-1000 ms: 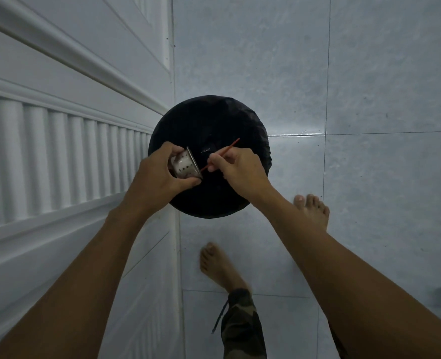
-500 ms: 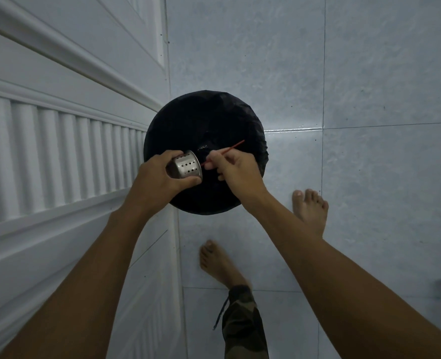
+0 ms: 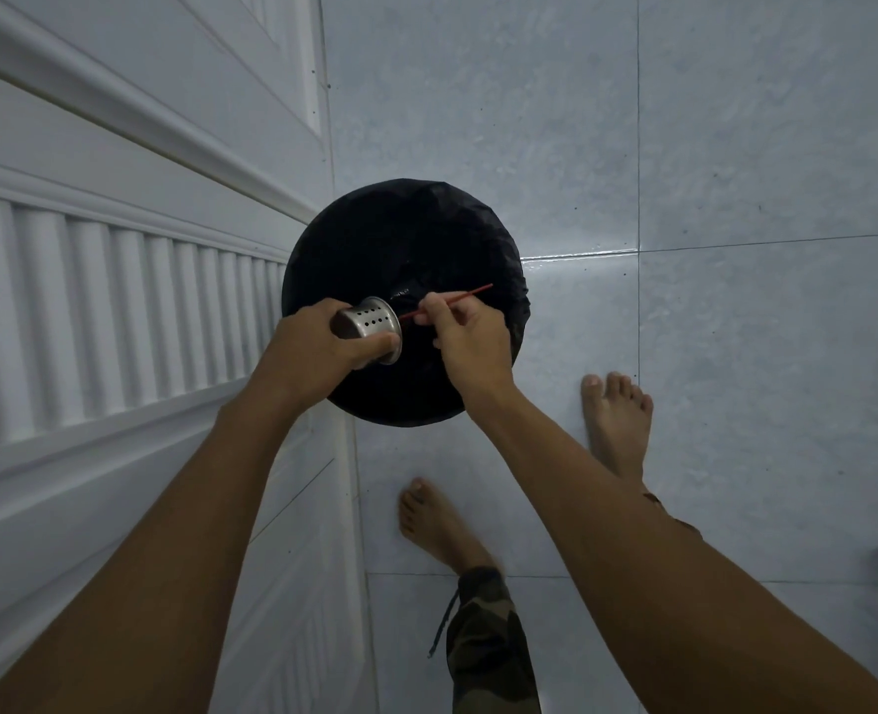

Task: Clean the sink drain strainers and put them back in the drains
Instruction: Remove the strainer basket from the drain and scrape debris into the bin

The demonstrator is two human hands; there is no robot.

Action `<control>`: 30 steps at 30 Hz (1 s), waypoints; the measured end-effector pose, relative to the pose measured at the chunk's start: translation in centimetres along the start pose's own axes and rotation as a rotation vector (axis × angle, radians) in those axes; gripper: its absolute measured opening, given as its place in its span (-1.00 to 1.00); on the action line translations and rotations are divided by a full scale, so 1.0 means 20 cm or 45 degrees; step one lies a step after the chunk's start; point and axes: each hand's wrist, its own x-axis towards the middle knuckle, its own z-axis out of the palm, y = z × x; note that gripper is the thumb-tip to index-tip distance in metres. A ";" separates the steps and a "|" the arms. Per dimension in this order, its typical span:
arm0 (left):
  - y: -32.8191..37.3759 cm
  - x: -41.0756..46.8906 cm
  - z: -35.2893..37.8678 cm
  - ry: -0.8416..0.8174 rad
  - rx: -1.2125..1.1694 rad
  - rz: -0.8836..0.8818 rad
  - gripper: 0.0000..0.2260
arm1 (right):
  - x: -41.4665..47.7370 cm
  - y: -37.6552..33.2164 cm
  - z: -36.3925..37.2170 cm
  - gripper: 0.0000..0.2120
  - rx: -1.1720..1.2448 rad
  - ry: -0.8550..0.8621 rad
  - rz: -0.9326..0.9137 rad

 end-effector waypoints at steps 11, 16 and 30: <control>0.05 0.04 -0.01 -0.007 -0.031 0.037 -0.38 | 0.00 0.00 0.01 -0.82 0.066 -0.167 0.029; 0.04 0.04 -0.01 -0.022 -0.055 0.031 -0.39 | 0.06 -0.02 -0.03 -0.82 0.016 0.074 0.034; 0.00 0.01 -0.02 0.035 -0.073 0.039 -0.35 | 0.04 -0.02 0.02 -0.86 0.084 -0.278 0.044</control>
